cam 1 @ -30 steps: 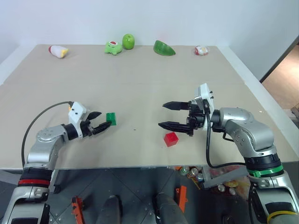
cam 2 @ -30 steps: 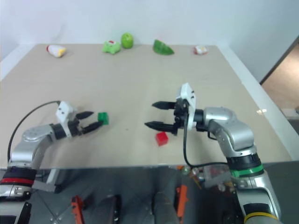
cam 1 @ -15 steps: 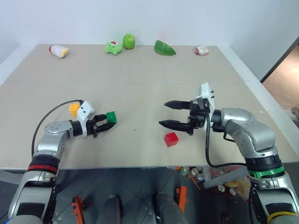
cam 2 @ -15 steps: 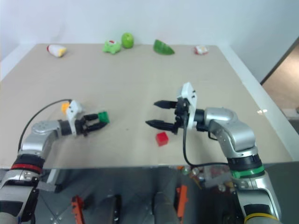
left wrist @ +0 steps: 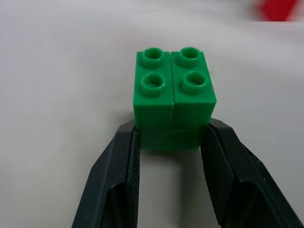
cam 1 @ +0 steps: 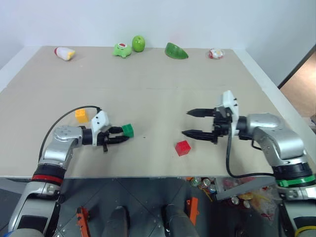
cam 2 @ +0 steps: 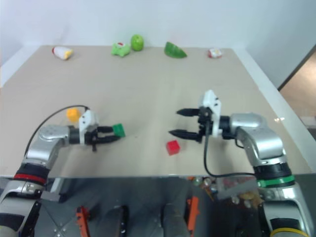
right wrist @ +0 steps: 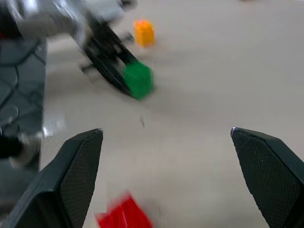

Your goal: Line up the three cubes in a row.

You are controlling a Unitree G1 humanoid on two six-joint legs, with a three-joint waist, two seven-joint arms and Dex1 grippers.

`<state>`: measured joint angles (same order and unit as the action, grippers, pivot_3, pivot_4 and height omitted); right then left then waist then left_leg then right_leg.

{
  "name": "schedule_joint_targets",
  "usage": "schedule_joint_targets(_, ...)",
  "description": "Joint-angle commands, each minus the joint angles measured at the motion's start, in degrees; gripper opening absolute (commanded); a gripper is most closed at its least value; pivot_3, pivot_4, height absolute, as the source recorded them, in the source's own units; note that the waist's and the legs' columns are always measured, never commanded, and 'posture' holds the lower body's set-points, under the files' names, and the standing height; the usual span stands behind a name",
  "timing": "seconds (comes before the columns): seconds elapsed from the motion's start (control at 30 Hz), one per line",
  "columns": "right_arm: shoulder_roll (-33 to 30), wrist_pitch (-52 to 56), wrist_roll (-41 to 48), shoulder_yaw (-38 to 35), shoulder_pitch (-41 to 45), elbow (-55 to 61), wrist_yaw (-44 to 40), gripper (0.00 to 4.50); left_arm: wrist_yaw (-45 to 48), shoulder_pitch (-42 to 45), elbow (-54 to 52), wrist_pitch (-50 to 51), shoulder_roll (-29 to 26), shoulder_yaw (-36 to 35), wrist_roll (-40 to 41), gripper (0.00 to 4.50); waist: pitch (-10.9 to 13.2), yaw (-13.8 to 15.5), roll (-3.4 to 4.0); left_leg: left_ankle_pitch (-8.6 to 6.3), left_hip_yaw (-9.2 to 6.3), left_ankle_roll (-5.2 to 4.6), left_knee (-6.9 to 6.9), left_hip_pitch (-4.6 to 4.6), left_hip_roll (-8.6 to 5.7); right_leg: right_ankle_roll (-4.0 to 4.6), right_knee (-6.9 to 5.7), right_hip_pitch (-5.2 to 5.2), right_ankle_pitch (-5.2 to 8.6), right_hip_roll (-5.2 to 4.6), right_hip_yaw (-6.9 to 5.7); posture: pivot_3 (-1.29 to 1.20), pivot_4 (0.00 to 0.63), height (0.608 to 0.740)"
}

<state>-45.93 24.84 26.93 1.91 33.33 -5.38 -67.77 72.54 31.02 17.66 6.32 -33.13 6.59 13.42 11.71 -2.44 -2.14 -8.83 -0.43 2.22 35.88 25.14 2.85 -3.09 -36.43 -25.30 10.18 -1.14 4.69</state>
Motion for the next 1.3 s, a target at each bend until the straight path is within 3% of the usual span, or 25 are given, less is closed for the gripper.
schedule_joint_targets(0.03,-1.59,-3.76,-2.27,-2.3,1.87,-4.48,-1.38,4.5,1.75,-0.12,-6.68,1.96,0.6,2.35,1.06,1.27,0.0,-0.09,0.0,0.0,0.0,0.0,0.0,-0.01,0.0,0.0,0.0,0.0,0.0,0.01,0.0,0.0,0.15,0.733)
schedule_joint_targets(0.37,-0.42,-3.91,-2.97,-3.59,1.72,-4.29,1.04,4.5,-1.02,2.78,-2.53,0.43,7.5,7.23,-2.66,1.27,-0.01,-0.47,0.03,0.06,-0.03,-0.1,0.04,-0.12,0.01,0.02,-0.08,0.0,-0.08,0.13,0.1,0.0,0.15,0.733)
schedule_joint_targets(0.77,-0.34,-2.28,-2.49,-4.03,1.52,-2.39,1.67,4.5,1.63,1.86,-2.65,2.13,6.51,7.27,-1.61,1.27,-0.01,-0.43,0.03,0.06,-0.03,-0.1,0.07,-0.1,-0.02,0.01,-0.08,0.01,-0.08,0.12,0.13,0.0,0.15,0.733)
schedule_joint_targets(0.83,-0.44,-1.83,-2.29,-3.76,1.54,-2.12,0.99,4.5,2.29,1.51,-3.59,3.69,6.18,7.28,-0.83,2.3,-0.01,-0.43,0.03,0.06,-0.03,-0.1,0.07,-0.1,-0.02,0.01,-0.07,0.01,-0.08,0.12,0.14,0.0,0.15,0.733)
schedule_joint_targets(0.97,-1.18,-1.13,-1.44,-3.26,0.72,-0.61,-1.53,4.5,1.81,0.91,-4.48,3.61,5.56,7.12,-1.62,3.58,-0.01,-0.4,0.03,0.06,-0.03,-0.1,0.06,-0.09,-0.02,0.01,-0.07,0.01,-0.08,0.11,0.13,0.0,0.15,0.733)
schedule_joint_targets(1.2,-3.66,-0.05,-0.51,-3.1,-1.88,2.95,-6.77,4.5,-0.13,-1.1,-6.66,4.23,2.89,4.68,-1.18,3.58,0.0,-0.53,0.03,0.06,-0.03,-0.11,0.1,-0.12,-0.01,0.01,-0.07,0.0,-0.08,0.12,0.15,0.0,0.15,0.733)
schedule_joint_targets(1.3,-4.23,1.4,1.47,-3.35,-2.33,7.11,-8.38,4.5,-1.75,-4.72,-11.51,6.5,-1.4,-0.35,1.27,3.58,0.0,-0.89,0.04,0.06,-0.04,-0.11,0.08,-0.14,0.02,0.01,-0.08,-0.02,-0.09,0.15,0.14,0.0,0.15,0.733)
